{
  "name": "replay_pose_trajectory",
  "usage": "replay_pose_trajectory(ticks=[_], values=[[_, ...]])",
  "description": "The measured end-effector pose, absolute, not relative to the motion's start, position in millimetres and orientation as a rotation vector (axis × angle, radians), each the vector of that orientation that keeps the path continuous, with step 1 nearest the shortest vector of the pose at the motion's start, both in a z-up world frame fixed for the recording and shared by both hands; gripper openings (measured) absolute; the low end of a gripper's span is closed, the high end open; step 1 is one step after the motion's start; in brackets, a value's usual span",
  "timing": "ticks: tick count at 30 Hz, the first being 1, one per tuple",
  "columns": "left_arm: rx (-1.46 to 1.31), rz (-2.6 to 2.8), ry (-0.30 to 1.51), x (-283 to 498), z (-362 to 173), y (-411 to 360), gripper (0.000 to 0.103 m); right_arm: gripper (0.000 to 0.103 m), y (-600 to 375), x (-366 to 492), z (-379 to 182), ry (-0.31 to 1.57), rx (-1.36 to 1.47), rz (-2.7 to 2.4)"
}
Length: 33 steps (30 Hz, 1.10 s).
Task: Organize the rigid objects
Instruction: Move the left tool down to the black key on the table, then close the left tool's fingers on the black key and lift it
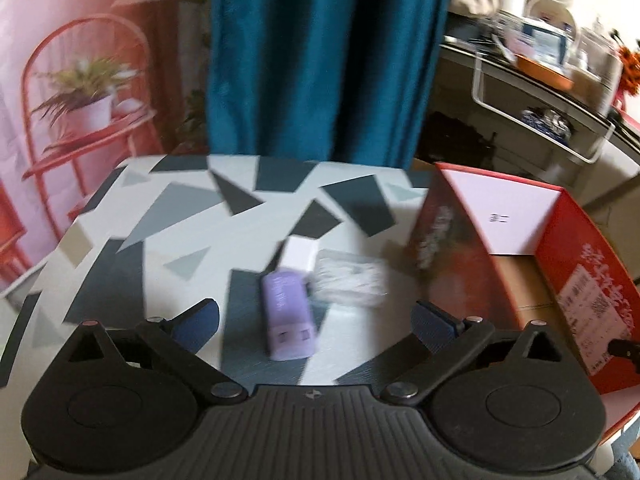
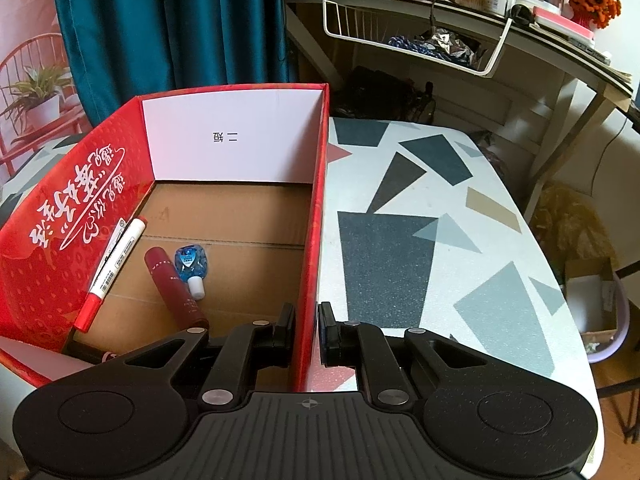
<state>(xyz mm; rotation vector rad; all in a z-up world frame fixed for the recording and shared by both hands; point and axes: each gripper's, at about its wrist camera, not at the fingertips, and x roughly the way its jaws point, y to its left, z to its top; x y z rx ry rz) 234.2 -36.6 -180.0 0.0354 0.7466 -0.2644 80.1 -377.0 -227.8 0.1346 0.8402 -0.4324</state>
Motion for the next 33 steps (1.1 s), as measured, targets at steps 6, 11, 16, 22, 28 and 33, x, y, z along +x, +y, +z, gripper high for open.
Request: replay_pose_trajectory(ticks=[6,11,16,22,28,33], values=[[0.004,-0.229,0.791,226.5,-199.8,-6.4,0.090,0.011,-377.3,79.7,-227.8,0.839,0.138,-0.432],[0.065,-0.299,0.831,207.6,-222.3,-9.5,0.079,0.011,-377.5,79.1,-227.8,0.840,0.137,-0.431],[0.073,-0.328,0.856,206.1,-240.4,-14.0,0.061,0.011,-377.2,78.6,-227.9,0.840,0.134,-0.429],[0.073,-0.310,0.873,210.5,-258.5,-14.2,0.051,0.011,-376.0,80.3,-228.0,0.847,0.120,-0.423],[0.081,-0.310,0.879,212.4,-265.3,-14.6,0.043,0.011,-376.4,80.5,-227.7,0.849,0.122,-0.422],[0.101,-0.355,0.858,210.6,-265.8,-23.4,0.043,0.011,-375.6,80.5,-228.0,0.850,0.115,-0.424]])
